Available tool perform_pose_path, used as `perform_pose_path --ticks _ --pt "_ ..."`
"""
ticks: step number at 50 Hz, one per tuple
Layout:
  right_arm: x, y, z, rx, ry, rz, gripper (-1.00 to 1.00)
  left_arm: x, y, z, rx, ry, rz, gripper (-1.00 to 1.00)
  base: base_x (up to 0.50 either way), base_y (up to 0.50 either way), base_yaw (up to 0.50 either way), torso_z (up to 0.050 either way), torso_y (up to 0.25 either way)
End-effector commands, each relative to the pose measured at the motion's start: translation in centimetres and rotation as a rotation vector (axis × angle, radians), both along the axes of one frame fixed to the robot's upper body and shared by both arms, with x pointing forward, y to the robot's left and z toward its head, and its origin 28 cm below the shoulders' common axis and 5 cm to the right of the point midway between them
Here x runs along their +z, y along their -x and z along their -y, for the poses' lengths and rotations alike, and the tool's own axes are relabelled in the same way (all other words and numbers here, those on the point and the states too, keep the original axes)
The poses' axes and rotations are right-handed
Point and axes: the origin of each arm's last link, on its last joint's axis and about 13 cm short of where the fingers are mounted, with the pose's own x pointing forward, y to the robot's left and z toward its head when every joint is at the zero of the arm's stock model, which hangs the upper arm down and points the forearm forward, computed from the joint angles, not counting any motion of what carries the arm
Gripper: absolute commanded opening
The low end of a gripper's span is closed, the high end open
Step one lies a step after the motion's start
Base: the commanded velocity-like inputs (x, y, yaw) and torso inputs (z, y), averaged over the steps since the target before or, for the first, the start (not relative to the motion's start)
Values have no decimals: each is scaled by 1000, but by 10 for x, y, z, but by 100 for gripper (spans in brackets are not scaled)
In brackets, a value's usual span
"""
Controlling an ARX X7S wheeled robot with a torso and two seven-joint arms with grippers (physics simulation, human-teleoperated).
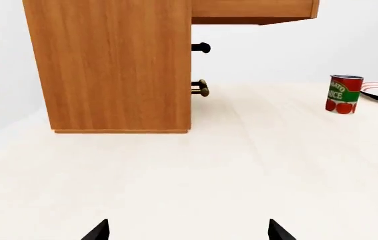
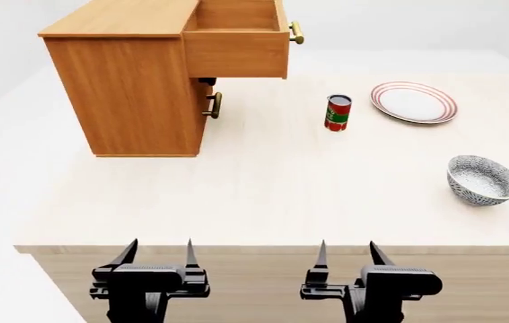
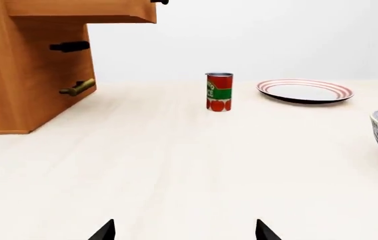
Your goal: Put the bowl in the top drawer of the cabinet.
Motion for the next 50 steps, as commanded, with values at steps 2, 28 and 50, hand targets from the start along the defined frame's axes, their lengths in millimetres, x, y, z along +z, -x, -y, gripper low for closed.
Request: perform_pose_path --ticks 2,28,50 --pt "20 -4 1 -12 -21 12 100 26 -3 -1 -20 37 42 100 0 0 0 0 0" --pt "201 -6 24 32 18 293 100 179 -4 -33 -147 104 328 100 1 0 0 0 0" --pt "267 -14 41 -5 119 438 100 256 11 -59 -115 1 532 100 269 0 0 0 0"
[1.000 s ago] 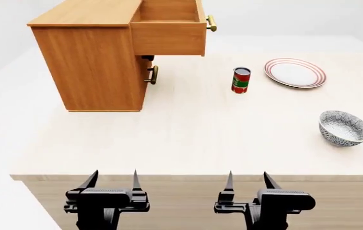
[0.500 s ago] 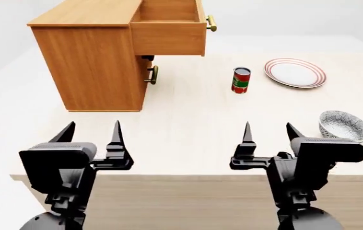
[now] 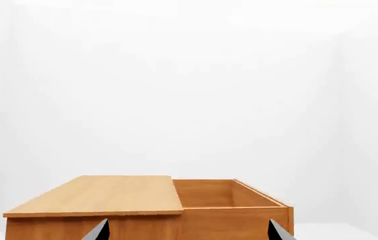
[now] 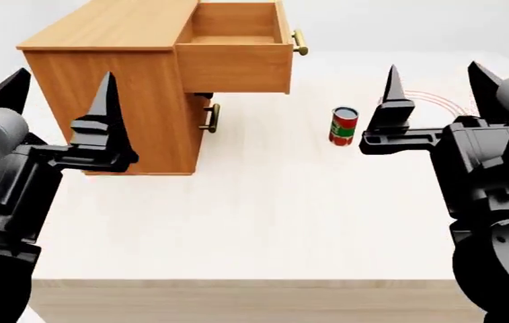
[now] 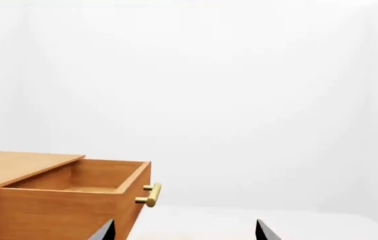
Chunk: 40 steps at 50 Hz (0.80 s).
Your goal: Put the bowl in the top drawer of the cabinet.
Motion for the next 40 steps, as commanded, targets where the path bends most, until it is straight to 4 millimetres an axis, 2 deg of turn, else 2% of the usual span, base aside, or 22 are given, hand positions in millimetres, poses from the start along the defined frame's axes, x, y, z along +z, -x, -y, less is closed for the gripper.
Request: perform_pose_path --ticks 1,12,40 --pt "32 2 8 -33 53 79 100 34 12 -11 42 -47 101 100 336 0 0 0 0" --pt "46 0 9 -31 59 113 100 56 25 -15 71 -83 168 100 388 31 0 0 0" --pt "57 -2 15 -85 76 145 100 52 30 -13 78 -80 198 100 483 172 0 0 1"
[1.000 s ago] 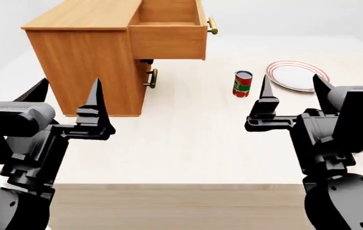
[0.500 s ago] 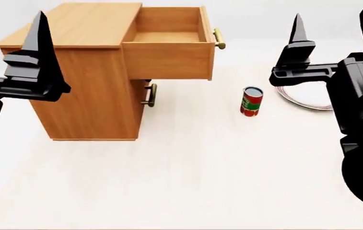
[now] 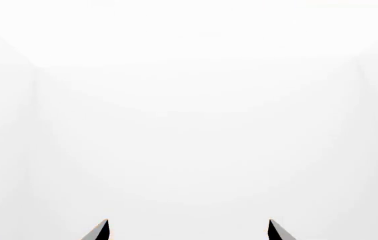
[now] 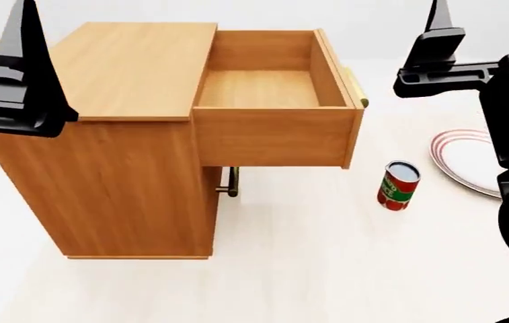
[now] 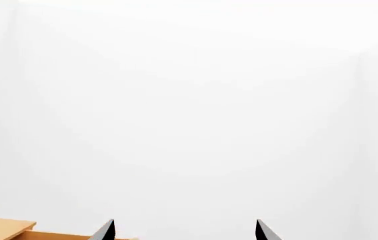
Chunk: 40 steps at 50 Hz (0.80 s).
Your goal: Put the bowl in the top drawer of the cabinet.
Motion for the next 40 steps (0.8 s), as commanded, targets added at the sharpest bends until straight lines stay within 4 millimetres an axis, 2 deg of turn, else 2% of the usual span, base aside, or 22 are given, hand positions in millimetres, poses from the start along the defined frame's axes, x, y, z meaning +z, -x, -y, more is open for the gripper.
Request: perform_pose_path --ticks 1,15,21,25,28,31,33,40 --pt "6 0 3 -26 3 17 100 0 2 1 -8 -2 14 100 500 0 0 0 0" --pt "10 4 8 -50 -2 34 100 0 2 1 -17 -8 21 100 500 -87 0 0 1" --pt "17 8 14 -71 10 6 100 0 1 1 -24 -9 26 100 0 0 0 0 0" --pt "31 13 26 -105 24 -93 100 0 1 1 -45 0 34 100 0 0 0 0 0" --pt "44 15 40 -223 20 -199 100 0 1 1 -79 12 42 100 0 0 0 0 0" --pt "54 23 41 -193 48 -342 100 0 1 2 -116 26 45 100 0 0 0 0 0" --pt "58 34 41 -98 79 -439 100 0 1 2 -131 29 45 100 0 0 0 0 0" --pt "74 50 53 -89 91 -696 100 0 0 2 -195 55 49 100 0 0 0 0 0"
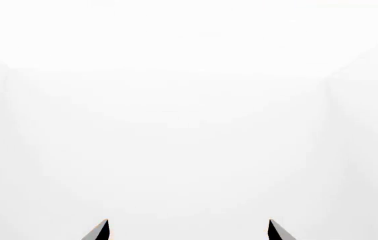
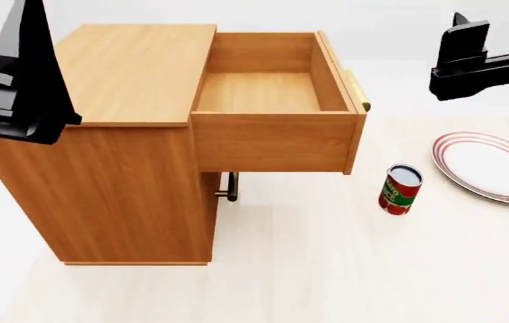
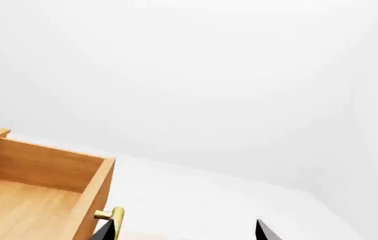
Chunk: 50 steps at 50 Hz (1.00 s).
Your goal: Put the bowl in the top drawer of the cabinet.
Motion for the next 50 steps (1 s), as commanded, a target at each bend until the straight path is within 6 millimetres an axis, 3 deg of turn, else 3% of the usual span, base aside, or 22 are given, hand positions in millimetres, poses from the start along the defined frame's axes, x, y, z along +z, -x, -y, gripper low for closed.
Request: perform_pose_path --ticks 1,11,21,27,42,50 --pt "32 38 30 -26 -25 -369 100 0 0 1 -95 33 15 100 0 0 0 0 0" --pt "40 52 46 -54 -8 -596 100 0 -1 2 -177 60 38 100 0 0 0 0 0" --pt "41 77 72 -115 -28 -657 100 0 -1 2 -200 76 45 100 0 0 0 0 0" --pt "44 81 86 -141 -41 -701 100 0 -1 2 -213 78 55 100 0 0 0 0 0" --pt "11 84 102 -228 -80 -855 100 1 -2 2 -216 73 84 100 0 0 0 0 0" --pt "-15 73 119 -266 -87 -947 100 1 -2 2 -215 72 94 100 0 0 0 0 0"
